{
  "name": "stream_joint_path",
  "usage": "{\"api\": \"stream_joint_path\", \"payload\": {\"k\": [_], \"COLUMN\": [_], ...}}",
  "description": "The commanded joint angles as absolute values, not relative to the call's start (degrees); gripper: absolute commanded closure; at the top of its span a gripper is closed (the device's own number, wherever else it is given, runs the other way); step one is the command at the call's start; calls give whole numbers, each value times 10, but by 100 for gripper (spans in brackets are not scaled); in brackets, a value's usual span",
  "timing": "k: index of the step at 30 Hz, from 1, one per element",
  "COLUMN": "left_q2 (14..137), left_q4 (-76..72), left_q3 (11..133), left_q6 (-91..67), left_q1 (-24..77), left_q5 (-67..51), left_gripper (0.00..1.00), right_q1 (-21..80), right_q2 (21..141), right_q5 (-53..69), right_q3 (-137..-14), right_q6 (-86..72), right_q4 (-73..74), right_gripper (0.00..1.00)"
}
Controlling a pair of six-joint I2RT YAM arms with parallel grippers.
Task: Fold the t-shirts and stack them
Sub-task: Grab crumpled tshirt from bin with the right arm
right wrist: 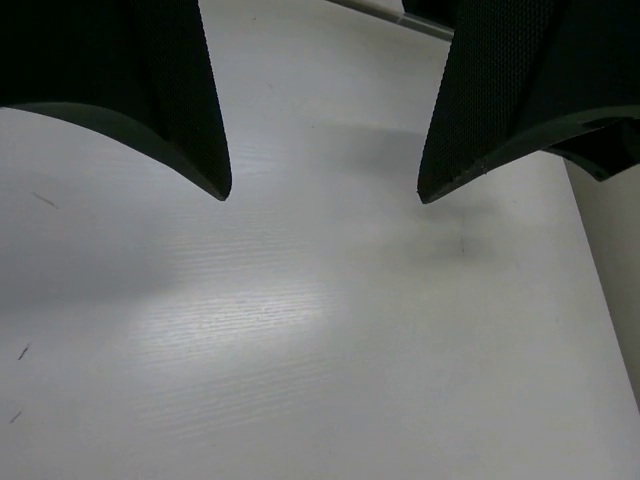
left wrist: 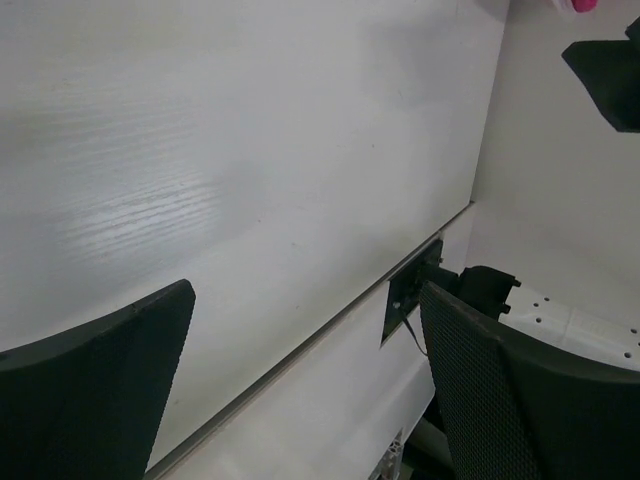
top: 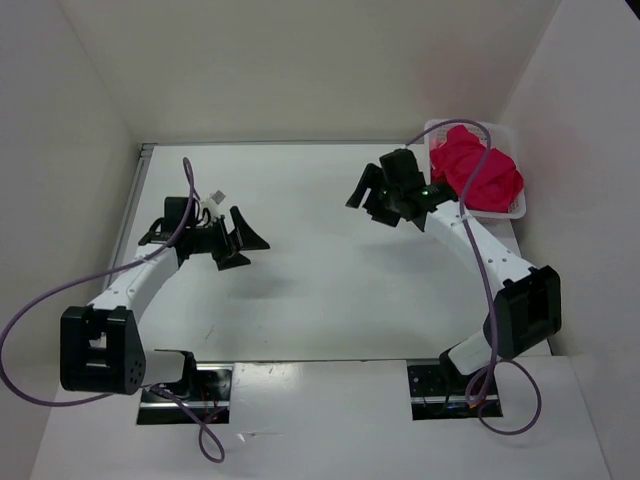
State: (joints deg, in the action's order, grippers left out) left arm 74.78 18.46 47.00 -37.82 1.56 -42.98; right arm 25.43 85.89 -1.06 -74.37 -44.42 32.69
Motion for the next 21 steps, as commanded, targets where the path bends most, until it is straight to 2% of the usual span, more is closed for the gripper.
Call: {"api": "stream_joint_path", "payload": {"k": [1,4,5,8,9,11,12,16,20,21], "left_q2": [704,667,667,667,667,661,652,622,601,594], "left_q4": [168,134,119,113,113,113,108,108,113,119], "left_q3": [472,472,465,465,465,465,459,454,448,448], "left_q6": [-365,-391,-397,-403,-403,-403,-403,-396,-396,-396], "left_q1": [14,14,14,14,14,14,14,14,14,14], "left_q5": [-450,-456,-467,-478,-483,-483,-483,-465,-459,-459], "left_gripper": [0,0,0,0,11,26,37,59,70,72], "right_q1": [220,180,165,140,122,106,88,57,22,9], "right_q2": [827,827,837,874,884,916,924,954,1006,1016], "right_q5": [-31,-31,-39,-64,-75,-119,-131,-179,-214,-214], "right_q3": [-795,-827,-838,-894,-932,-967,-996,-1020,-1032,-1039], "right_q6": [-415,-394,-380,-351,-343,-330,-323,-309,-303,-303], "right_q4": [347,365,370,398,408,431,437,406,413,419], "right_gripper": [19,35,48,71,79,84,86,87,88,81]}}
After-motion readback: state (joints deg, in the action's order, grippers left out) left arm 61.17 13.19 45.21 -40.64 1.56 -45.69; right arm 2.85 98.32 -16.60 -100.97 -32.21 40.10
